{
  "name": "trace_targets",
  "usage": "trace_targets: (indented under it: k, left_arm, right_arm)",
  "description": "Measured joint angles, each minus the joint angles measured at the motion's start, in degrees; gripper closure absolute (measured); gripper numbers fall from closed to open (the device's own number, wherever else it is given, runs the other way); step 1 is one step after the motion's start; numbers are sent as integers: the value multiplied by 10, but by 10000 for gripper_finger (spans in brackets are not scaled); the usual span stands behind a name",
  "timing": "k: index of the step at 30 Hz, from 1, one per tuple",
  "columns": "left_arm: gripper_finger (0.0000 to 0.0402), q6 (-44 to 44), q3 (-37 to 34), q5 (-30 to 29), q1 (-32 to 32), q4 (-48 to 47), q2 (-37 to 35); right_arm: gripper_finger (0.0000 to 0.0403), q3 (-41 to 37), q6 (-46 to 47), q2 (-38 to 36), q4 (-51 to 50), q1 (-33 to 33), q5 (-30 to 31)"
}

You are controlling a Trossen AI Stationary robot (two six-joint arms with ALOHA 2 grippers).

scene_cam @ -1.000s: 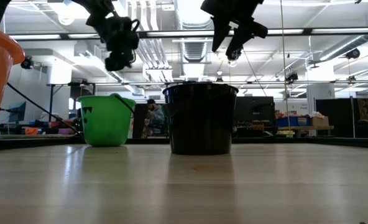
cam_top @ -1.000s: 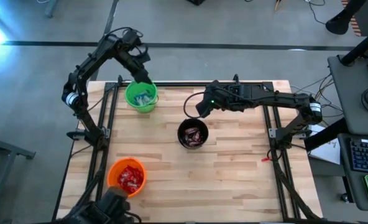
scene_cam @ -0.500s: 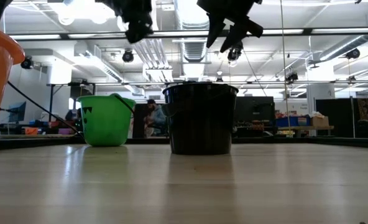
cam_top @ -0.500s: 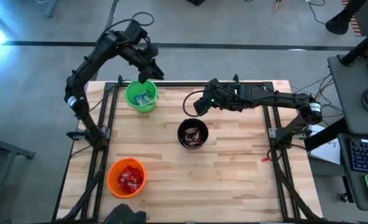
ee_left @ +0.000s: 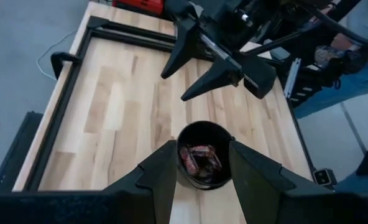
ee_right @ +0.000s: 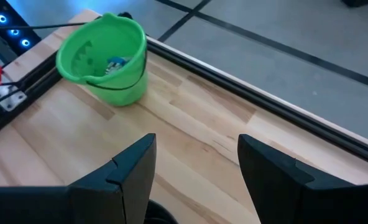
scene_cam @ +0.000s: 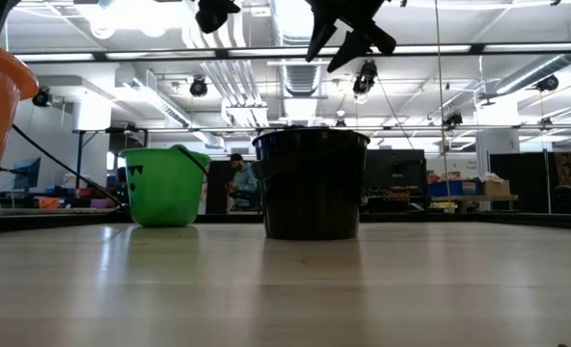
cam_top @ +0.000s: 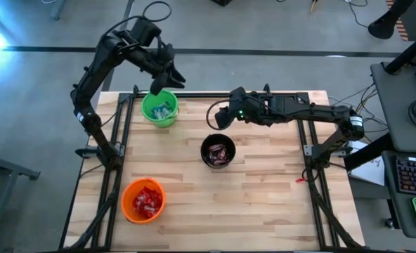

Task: Sort candy
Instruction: Return to Home Position

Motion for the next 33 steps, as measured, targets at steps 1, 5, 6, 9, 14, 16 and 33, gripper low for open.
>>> trace_targets:
  k: [1,5,6,9,14,16,33]
  left_arm:
    - [272,0,4,0,-2,-6,0]
    - [272,0,19,-1,-10,-33,-3]
    - [272,0,23,-1,-12,-38,-4]
    - [272,0,30,-1,-22,-48,-14]
    - [272,-10,39,-1,-41,-52,-43]
    - [272,-19,41,0,-44,-50,-55]
    - [272,-57,40,0,-54,-32,-89]
  right_arm:
    - [188,0,0,0,1,2,0]
    - [188,0,0,-1,-2,21,0]
    - [188,0,0,-2,-6,28,1]
    - [188,0,13,-7,-30,54,23]
    - [188,0,36,-13,-69,106,83]
    - [188,0,30,-14,-76,121,97]
    - [188,0,-95,-16,-124,96,225]
